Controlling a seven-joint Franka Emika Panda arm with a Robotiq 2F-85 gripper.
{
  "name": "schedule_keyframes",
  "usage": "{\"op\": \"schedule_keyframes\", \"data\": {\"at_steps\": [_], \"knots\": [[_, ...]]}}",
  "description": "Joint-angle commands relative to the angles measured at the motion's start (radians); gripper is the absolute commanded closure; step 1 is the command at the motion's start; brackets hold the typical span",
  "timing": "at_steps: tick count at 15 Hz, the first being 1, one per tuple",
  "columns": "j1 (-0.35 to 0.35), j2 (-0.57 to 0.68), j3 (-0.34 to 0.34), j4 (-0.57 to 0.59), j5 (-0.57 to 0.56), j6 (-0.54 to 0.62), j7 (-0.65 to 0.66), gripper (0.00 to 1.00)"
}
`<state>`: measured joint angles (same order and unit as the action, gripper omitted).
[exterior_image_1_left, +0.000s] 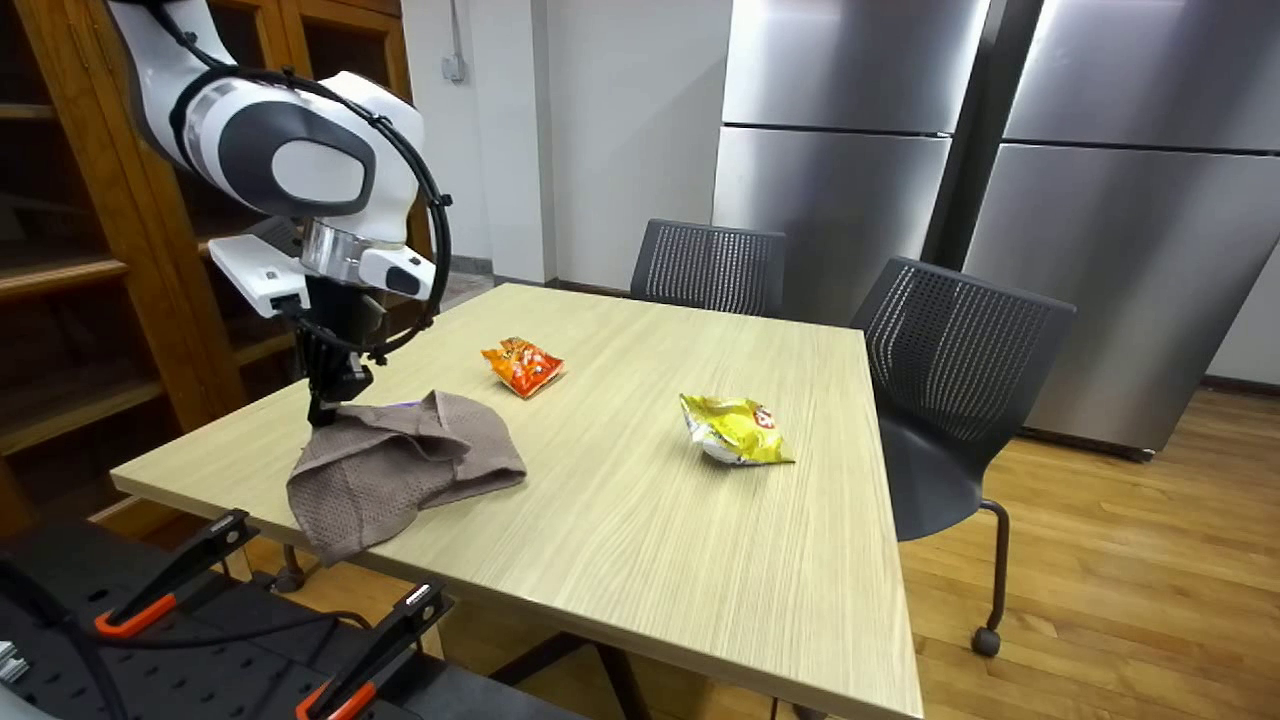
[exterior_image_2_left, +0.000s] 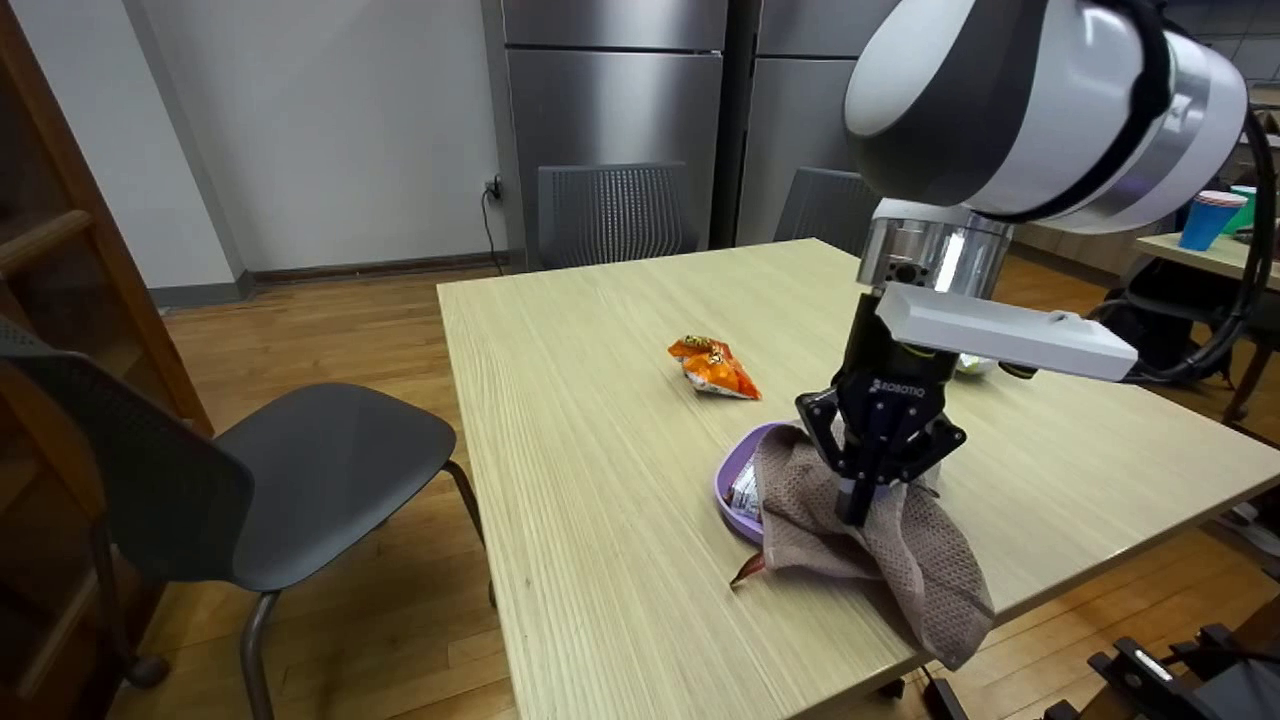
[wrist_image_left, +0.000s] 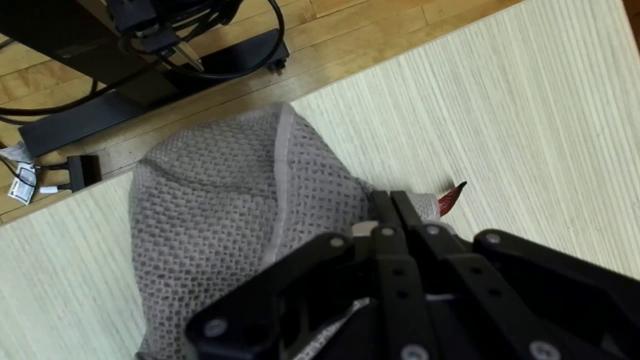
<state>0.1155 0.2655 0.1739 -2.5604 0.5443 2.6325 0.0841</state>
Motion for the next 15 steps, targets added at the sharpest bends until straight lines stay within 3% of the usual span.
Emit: {"op": "schedule_keyframes", "data": {"at_steps": [1,7,15], "knots": [[-0.040,-0.048,0.034,-0.014,0.098,0.023,-0.052,0.99],[-0.054,-0.071,0.026,0.004,0.283,0.045,-0.144,0.99],[-0.040,-0.073,0.015,0.048,0.439,0.036,-0.243,0.99]]}}
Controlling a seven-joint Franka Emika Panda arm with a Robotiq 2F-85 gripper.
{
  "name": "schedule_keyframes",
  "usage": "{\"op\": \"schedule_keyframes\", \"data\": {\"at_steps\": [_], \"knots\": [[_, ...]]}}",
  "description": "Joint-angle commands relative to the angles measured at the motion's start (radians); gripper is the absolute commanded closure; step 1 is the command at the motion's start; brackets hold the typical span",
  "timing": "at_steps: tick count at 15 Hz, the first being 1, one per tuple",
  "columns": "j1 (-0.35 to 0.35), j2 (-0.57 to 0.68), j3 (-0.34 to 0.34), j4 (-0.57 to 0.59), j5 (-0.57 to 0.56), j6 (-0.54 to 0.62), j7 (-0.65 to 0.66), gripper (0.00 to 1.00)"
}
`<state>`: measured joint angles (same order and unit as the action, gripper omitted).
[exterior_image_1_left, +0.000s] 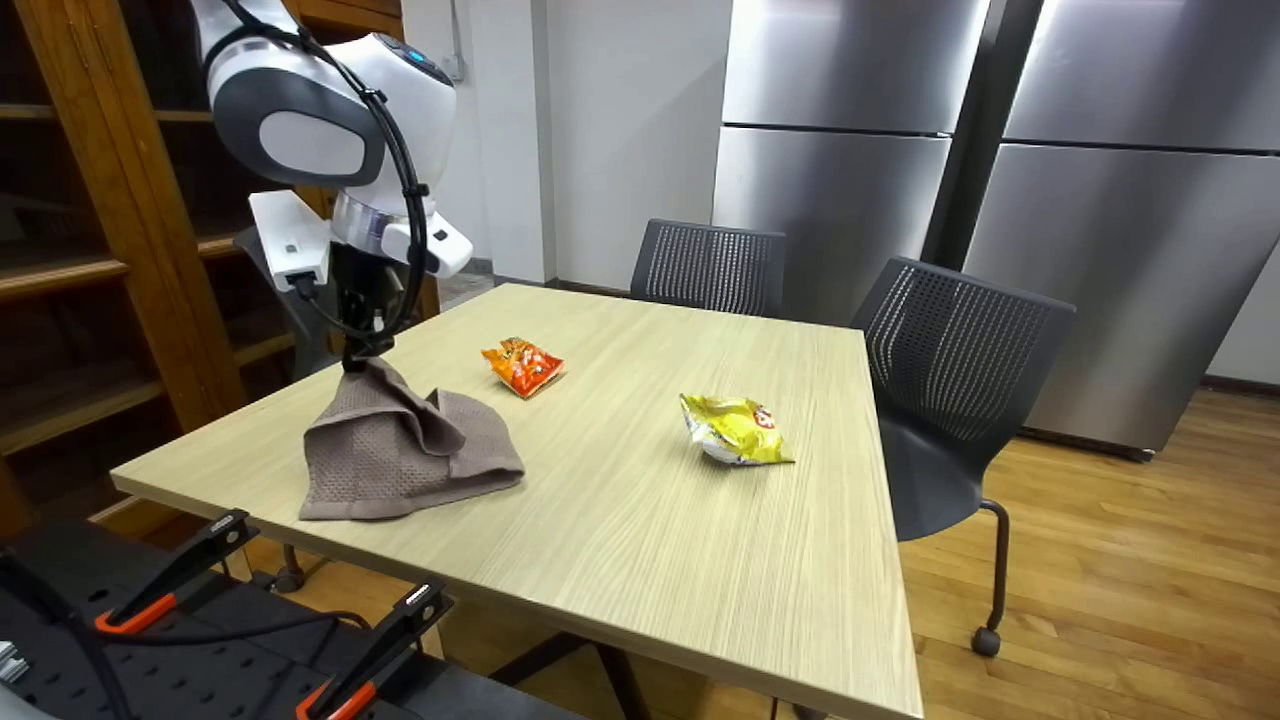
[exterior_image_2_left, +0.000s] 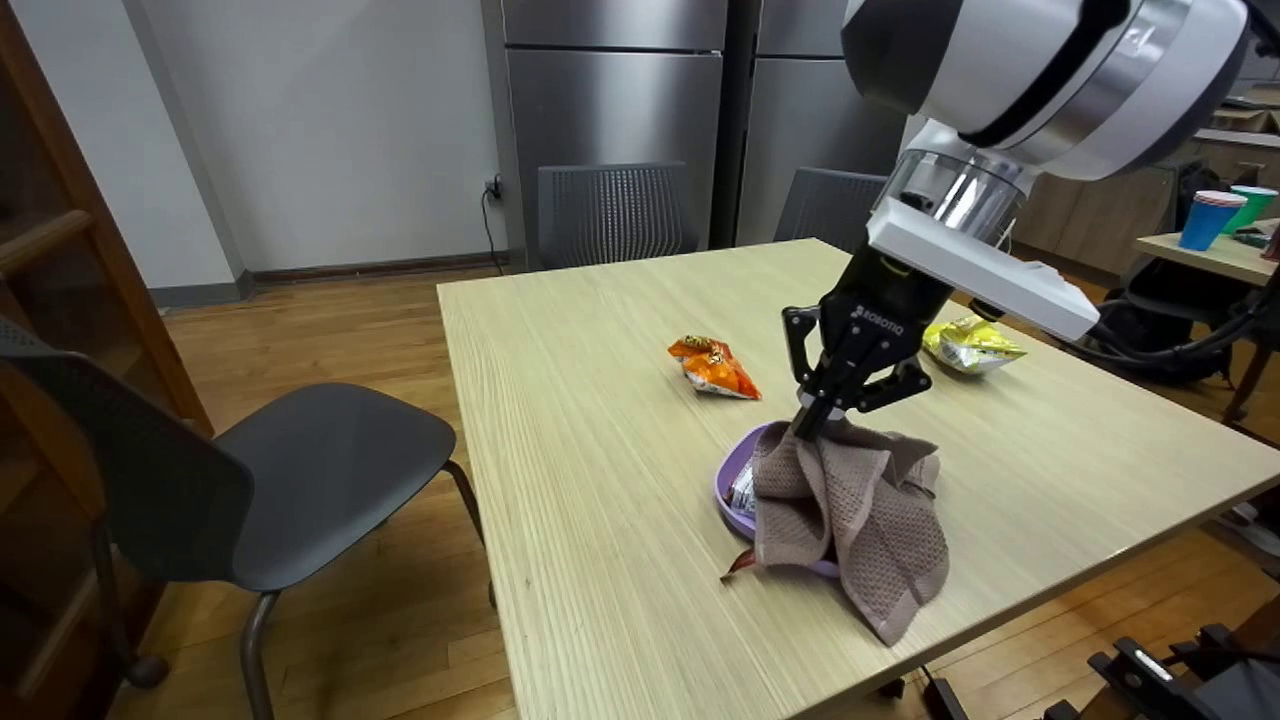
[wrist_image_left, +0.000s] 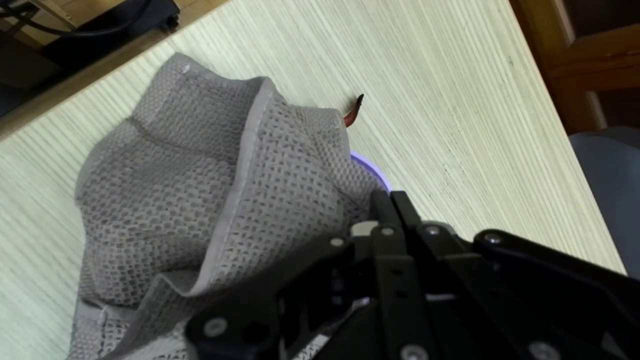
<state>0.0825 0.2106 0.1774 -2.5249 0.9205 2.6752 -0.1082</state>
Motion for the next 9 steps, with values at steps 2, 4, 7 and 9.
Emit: {"op": "schedule_keyframes", "data": {"at_steps": [2,4,7,9], "knots": [[-0.002,-0.016,0.011,0.022,0.089,-0.007,-0.068,0.99],[0.002,-0.018,0.012,0.029,0.116,-0.009,-0.086,0.99],[0.000,-0.020,0.024,0.037,0.154,-0.006,-0.117,0.99],[0.002,-0.021,0.030,0.042,0.173,-0.005,-0.130,0.99]]}}
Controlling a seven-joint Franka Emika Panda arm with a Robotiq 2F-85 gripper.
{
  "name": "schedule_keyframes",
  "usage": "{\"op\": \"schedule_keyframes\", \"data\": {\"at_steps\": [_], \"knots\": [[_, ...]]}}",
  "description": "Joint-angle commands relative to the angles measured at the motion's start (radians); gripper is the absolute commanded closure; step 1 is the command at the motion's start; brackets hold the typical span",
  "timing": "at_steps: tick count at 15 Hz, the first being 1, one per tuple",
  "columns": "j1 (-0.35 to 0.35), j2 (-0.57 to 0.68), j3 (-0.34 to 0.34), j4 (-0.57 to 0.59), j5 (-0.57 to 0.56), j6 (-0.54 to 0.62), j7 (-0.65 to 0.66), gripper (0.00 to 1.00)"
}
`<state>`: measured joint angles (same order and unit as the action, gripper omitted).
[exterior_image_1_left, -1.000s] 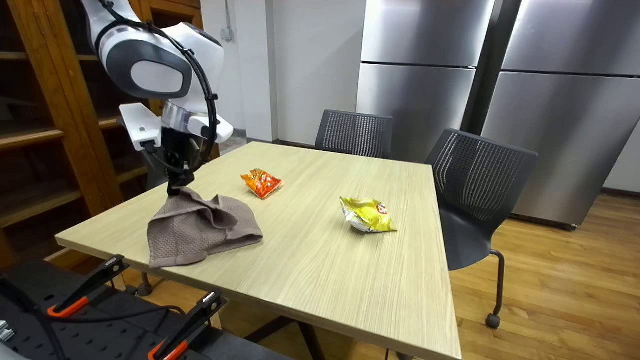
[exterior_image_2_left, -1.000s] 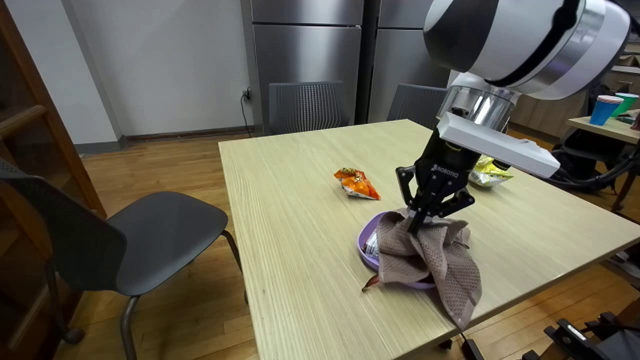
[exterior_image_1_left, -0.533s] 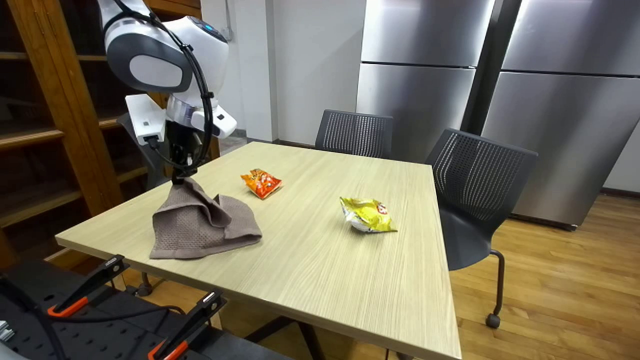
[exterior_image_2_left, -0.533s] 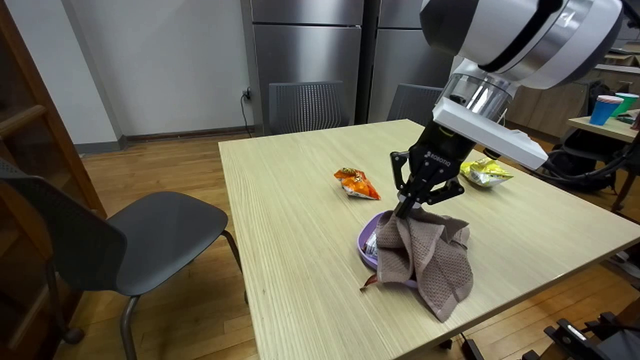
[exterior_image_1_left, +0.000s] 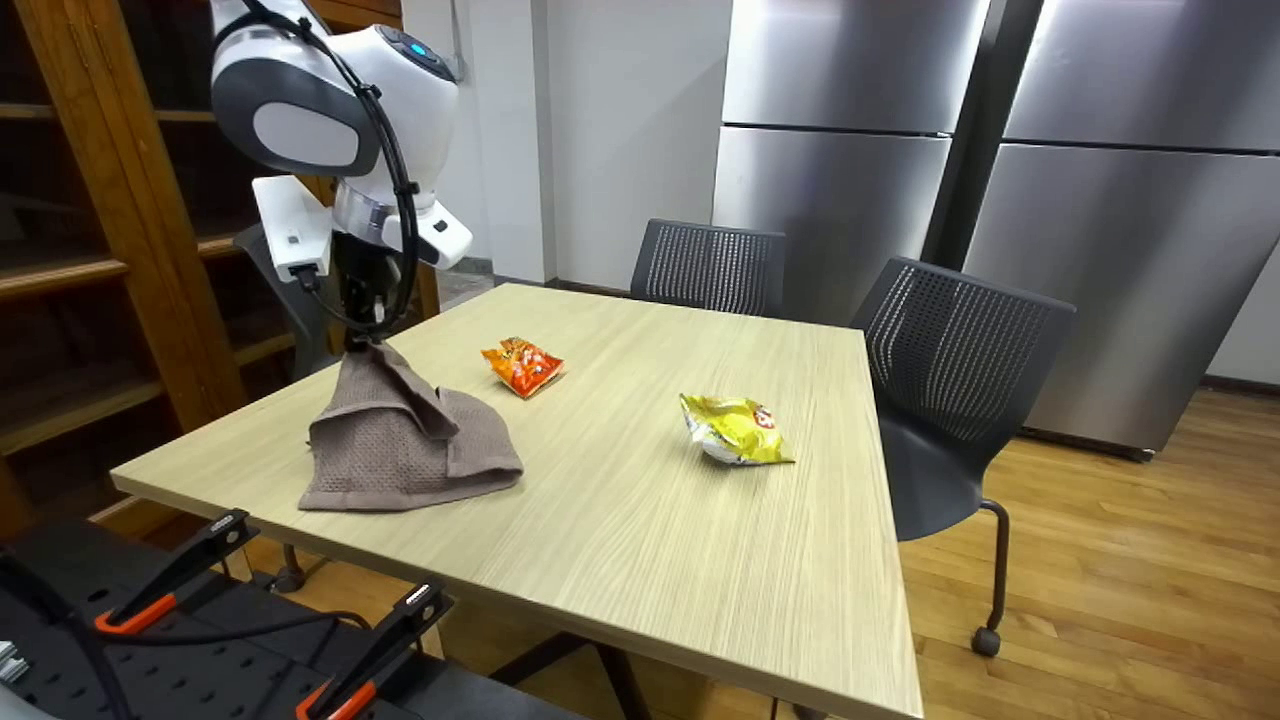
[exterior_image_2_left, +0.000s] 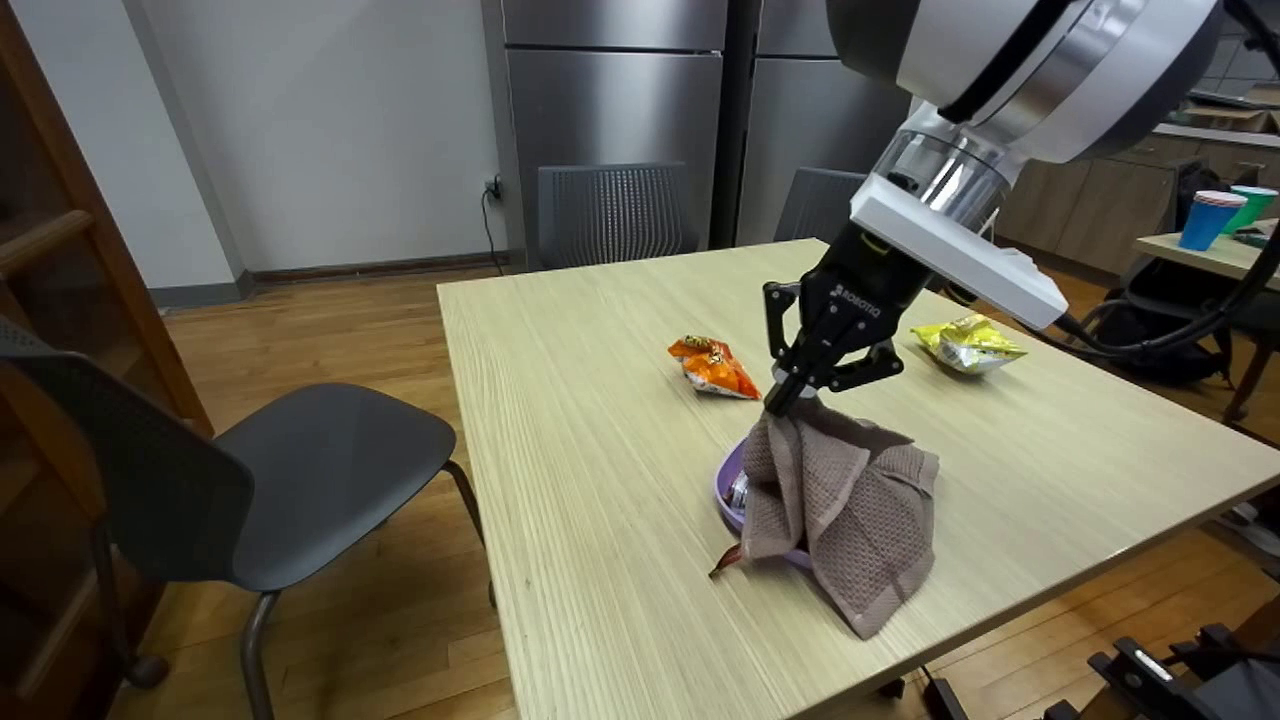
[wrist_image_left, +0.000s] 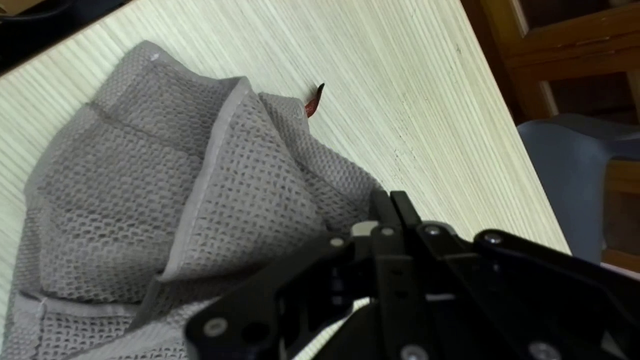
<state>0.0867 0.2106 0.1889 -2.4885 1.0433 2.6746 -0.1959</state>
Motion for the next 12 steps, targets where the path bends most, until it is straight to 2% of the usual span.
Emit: {"op": "schedule_keyframes", "data": {"at_steps": [1,12], "knots": [[-0.002,-0.023,0.020,0.008,0.060,-0.005,-0.052,0.99],[0.002,-0.033,0.027,0.052,0.122,0.008,-0.106,0.99]]}}
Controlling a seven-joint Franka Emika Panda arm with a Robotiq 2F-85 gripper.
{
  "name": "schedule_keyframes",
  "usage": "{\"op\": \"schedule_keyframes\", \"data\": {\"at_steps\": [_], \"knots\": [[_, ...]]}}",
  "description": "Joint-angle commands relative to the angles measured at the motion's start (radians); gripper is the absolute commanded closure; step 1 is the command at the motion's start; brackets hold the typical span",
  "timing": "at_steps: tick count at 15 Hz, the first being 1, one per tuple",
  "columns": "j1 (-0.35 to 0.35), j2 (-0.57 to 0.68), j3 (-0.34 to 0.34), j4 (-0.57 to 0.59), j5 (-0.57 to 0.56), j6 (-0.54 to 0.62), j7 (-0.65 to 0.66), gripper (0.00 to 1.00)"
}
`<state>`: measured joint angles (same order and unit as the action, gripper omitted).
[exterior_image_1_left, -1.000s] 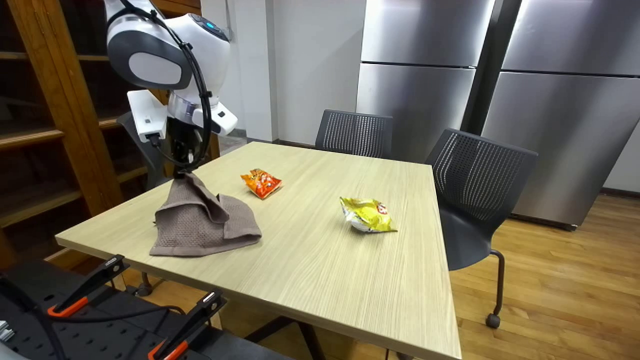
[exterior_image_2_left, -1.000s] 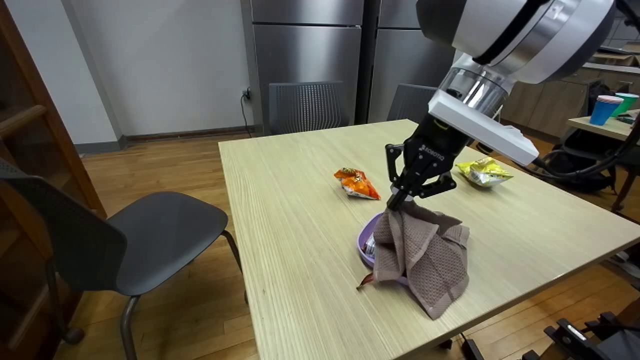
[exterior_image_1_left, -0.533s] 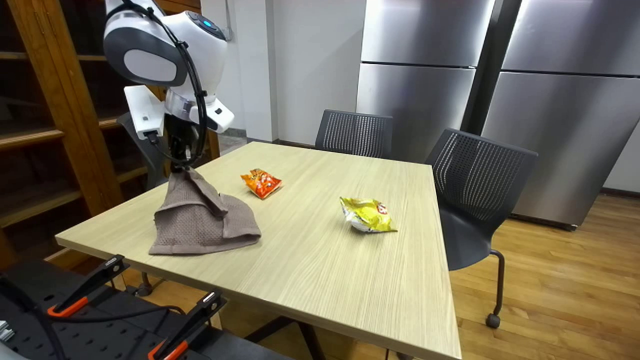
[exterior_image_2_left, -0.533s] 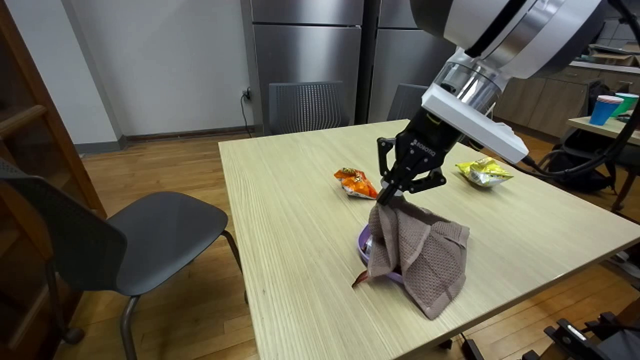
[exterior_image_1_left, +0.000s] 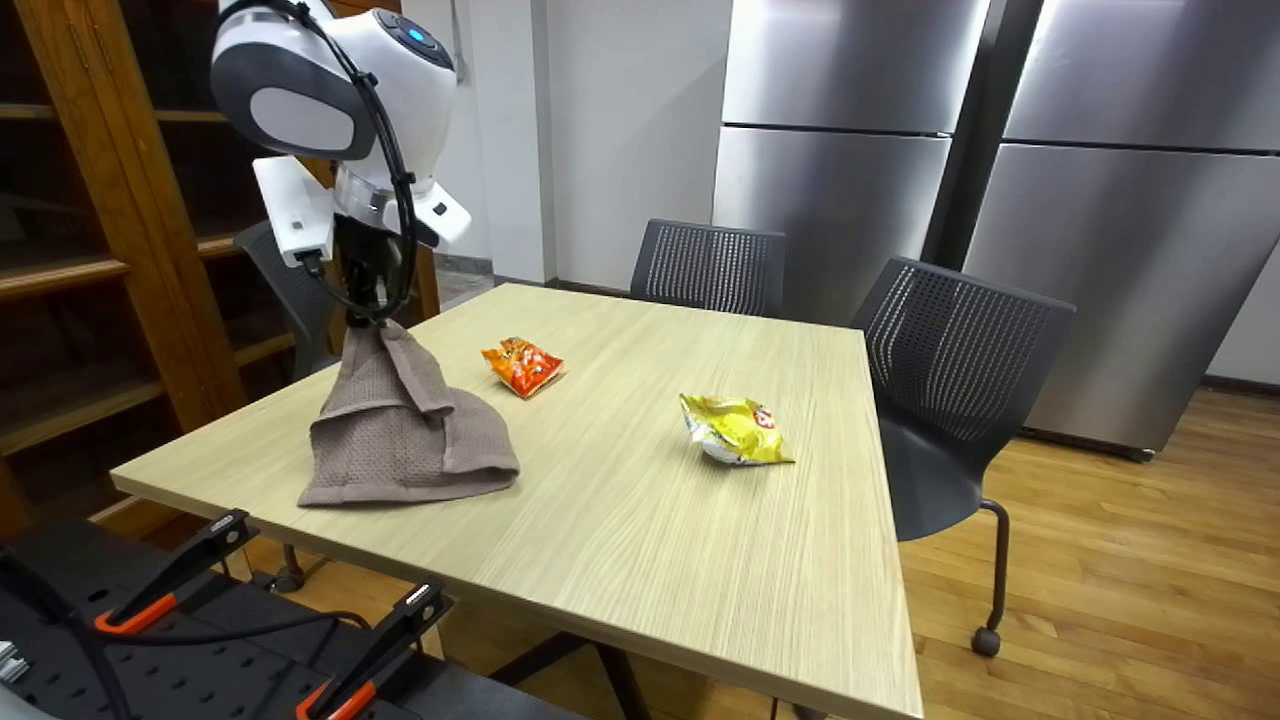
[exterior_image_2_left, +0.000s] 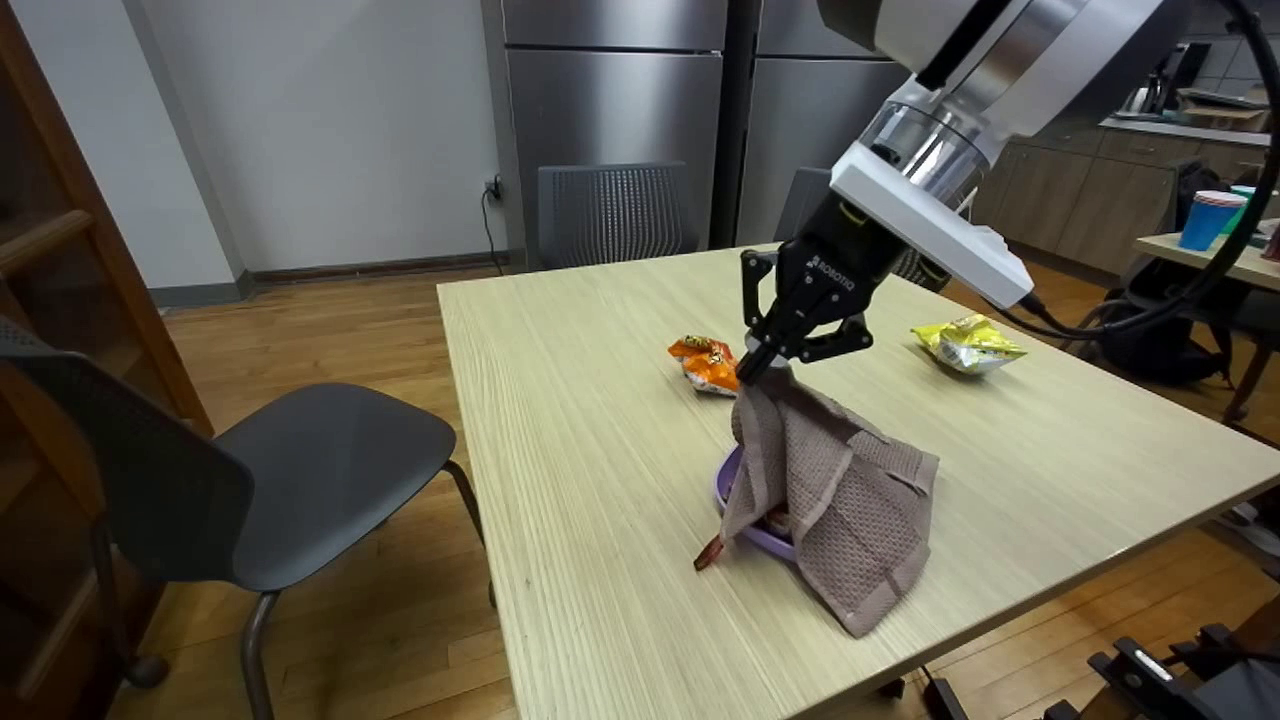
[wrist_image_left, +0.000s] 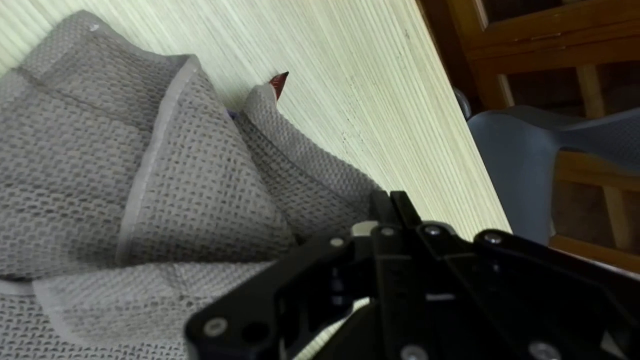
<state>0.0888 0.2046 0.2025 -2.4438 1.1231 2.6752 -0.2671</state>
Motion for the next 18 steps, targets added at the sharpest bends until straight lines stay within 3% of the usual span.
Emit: {"op": "schedule_keyframes", "data": {"at_steps": [1,18], "knots": [[0.000,-0.027,0.014,0.013,0.047,0.007,-0.038,0.99],[0.033,0.000,0.057,0.053,0.111,-0.004,-0.092,0.99]]}}
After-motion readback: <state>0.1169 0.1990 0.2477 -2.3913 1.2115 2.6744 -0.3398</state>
